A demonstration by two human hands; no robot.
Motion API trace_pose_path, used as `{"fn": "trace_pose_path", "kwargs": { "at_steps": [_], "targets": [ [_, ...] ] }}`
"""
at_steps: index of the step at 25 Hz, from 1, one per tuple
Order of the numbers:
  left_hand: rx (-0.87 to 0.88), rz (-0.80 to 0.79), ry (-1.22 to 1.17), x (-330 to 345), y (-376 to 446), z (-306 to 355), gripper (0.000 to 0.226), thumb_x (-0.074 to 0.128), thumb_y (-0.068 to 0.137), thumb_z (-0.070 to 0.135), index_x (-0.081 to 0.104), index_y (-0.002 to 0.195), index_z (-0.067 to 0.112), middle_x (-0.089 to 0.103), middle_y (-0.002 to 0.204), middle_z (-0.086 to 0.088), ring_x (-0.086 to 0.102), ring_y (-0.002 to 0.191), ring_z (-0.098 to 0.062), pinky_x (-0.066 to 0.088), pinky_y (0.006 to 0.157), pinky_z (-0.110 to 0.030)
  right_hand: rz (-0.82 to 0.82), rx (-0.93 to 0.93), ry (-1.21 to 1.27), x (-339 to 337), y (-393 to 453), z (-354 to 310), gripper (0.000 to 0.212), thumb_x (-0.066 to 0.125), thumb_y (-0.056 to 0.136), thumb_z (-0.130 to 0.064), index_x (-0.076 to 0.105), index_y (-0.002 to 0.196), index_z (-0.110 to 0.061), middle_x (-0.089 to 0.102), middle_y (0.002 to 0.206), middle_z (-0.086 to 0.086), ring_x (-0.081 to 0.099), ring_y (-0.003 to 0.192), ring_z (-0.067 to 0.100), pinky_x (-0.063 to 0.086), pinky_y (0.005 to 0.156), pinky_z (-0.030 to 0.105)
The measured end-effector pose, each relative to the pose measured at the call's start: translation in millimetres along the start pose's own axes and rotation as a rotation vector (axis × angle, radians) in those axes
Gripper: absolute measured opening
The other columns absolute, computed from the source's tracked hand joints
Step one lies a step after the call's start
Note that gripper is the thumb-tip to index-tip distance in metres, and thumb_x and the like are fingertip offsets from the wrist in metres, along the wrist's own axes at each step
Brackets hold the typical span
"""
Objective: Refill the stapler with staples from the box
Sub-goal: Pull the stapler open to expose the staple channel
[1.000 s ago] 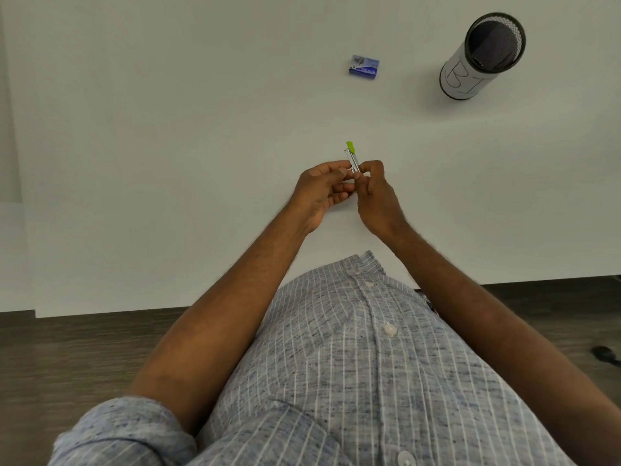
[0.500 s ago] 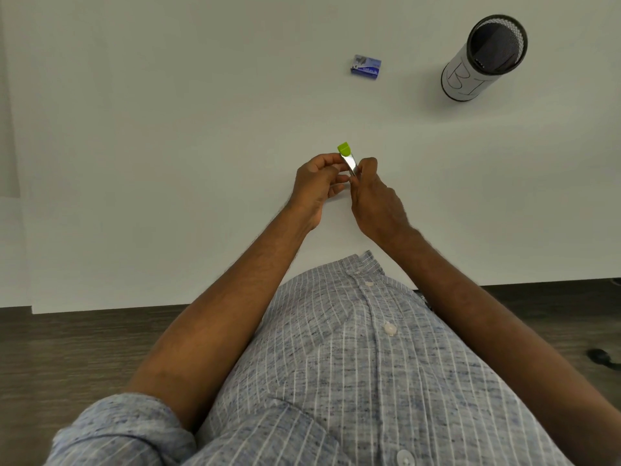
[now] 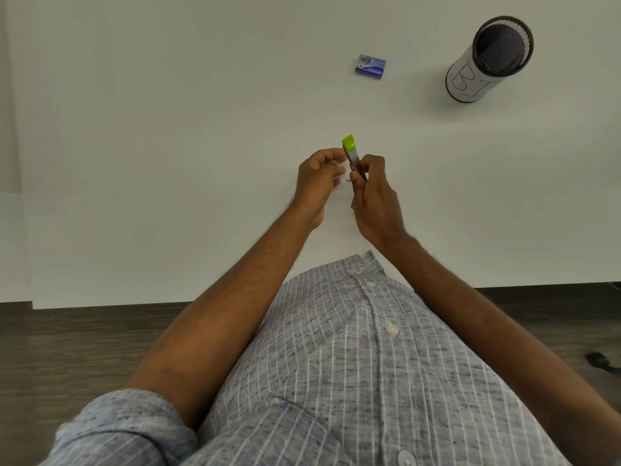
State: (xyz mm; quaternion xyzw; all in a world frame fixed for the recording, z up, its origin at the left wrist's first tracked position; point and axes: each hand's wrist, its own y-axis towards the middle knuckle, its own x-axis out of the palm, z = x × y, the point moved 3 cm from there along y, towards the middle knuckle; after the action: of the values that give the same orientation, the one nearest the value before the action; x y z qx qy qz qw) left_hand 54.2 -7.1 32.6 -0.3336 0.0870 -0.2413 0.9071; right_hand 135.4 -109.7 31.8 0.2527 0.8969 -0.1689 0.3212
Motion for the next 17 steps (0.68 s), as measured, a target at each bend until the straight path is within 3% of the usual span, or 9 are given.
{"fn": "trace_pose_path", "kwargs": {
  "at_steps": [3, 7, 9, 14, 17],
  "targets": [
    [-0.021, -0.012, -0.039, 2.0, 0.0, -2.7, 0.028, 0.053, 0.097, -0.003, 0.069, 0.106, 0.019, 0.07, 0.121, -0.008, 0.066, 0.114, -0.026, 0.057, 0.094, -0.033, 0.0, 0.008, 0.004, 0.9, -0.4, 3.8, 0.023, 0.037, 0.109, -0.035, 0.039, 0.118, -0.014, 0.051, 0.076, 0.0, 0.041, 0.05, 0.012, 0.036, 0.046, 0.025],
    [-0.026, -0.045, -0.068, 2.5, 0.2, -2.4, 0.031, 0.052, 0.098, -0.002, 0.07, 0.112, 0.018, 0.072, 0.11, 0.002, 0.069, 0.104, -0.015, 0.058, 0.091, -0.027, 0.035, 0.022, 0.047, 0.8, 0.6, 4.7, 0.021, 0.038, 0.109, -0.032, 0.04, 0.115, -0.012, 0.049, 0.082, -0.002, 0.04, 0.054, 0.008, 0.034, 0.05, 0.021],
    [-0.018, -0.071, -0.077, 4.1, -2.1, -1.0, 0.034, 0.05, 0.096, -0.004, 0.071, 0.11, 0.019, 0.076, 0.102, 0.005, 0.072, 0.096, -0.011, 0.058, 0.086, -0.021, 0.011, 0.039, 0.068, 1.2, 2.5, 6.4, 0.018, 0.041, 0.109, -0.026, 0.042, 0.115, -0.009, 0.05, 0.09, 0.001, 0.042, 0.06, 0.009, 0.038, 0.054, 0.026],
    [-0.009, -0.069, -0.098, 2.5, -4.3, 1.0, 0.037, 0.046, 0.094, -0.007, 0.074, 0.102, 0.016, 0.079, 0.095, -0.002, 0.074, 0.09, -0.015, 0.058, 0.084, -0.023, -0.004, 0.063, 0.114, -0.1, 4.9, 4.7, 0.017, 0.046, 0.107, -0.018, 0.044, 0.119, -0.006, 0.052, 0.112, 0.008, 0.062, 0.08, 0.028, 0.059, 0.066, 0.045],
    [0.015, -0.042, -0.018, 3.6, -4.8, -1.1, 0.034, 0.048, 0.097, -0.001, 0.075, 0.109, 0.016, 0.077, 0.109, -0.004, 0.071, 0.103, -0.018, 0.057, 0.088, -0.024, 0.025, 0.098, 0.165, -2.8, 5.1, 2.1, 0.017, 0.046, 0.107, -0.02, 0.045, 0.119, -0.008, 0.051, 0.114, 0.007, 0.064, 0.077, 0.029, 0.059, 0.063, 0.049]
  ]
}}
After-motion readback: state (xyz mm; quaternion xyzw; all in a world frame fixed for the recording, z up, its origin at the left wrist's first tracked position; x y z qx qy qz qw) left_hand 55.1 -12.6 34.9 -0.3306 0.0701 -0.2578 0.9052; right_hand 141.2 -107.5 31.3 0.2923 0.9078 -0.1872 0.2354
